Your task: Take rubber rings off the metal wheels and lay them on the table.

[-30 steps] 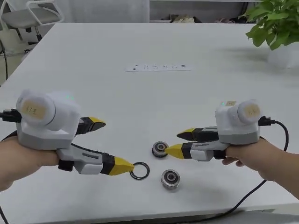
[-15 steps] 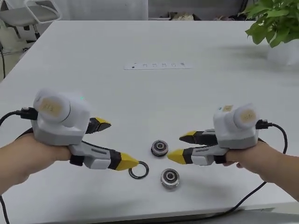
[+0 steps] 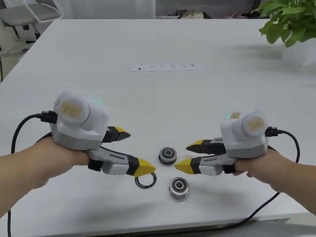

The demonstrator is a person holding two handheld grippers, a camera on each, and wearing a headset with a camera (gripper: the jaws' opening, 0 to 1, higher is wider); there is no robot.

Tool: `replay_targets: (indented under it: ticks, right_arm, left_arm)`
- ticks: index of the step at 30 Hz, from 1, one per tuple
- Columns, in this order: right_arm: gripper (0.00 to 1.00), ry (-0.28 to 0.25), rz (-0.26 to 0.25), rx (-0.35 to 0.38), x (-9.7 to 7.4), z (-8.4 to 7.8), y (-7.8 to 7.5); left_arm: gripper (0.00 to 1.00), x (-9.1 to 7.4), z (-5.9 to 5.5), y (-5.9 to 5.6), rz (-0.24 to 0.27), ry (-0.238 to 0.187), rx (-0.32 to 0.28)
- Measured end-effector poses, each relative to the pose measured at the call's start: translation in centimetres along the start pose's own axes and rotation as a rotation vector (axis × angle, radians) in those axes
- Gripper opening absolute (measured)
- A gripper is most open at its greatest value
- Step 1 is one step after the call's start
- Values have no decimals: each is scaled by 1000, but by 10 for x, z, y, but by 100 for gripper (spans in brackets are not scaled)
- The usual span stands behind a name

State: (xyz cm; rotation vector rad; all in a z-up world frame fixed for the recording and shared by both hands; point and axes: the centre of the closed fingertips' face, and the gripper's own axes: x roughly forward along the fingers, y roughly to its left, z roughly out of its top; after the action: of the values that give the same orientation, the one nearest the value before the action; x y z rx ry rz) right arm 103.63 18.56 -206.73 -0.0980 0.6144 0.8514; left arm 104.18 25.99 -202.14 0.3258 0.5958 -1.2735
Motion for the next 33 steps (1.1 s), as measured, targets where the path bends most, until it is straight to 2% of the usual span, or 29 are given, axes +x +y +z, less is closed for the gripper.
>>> replay_targets:
  ticks: [10,13,17,23,33]
  right_arm:
    - [33,-2,0,10,2,-2,-3]
    - [33,-4,-2,19,2,-3,-4]
    - [33,-3,-1,24,3,-4,-5]
    - [32,-1,5,27,3,-6,-4]
    - [32,-4,5,30,5,-6,-6]
  left_arm:
    - [58,15,-1,-1,-21,27,28]
    - [57,19,0,0,-16,28,43]
    - [51,26,2,2,-22,26,44]
    - [48,37,0,4,-24,41,59]
    - [40,49,-2,-1,-36,60,72]
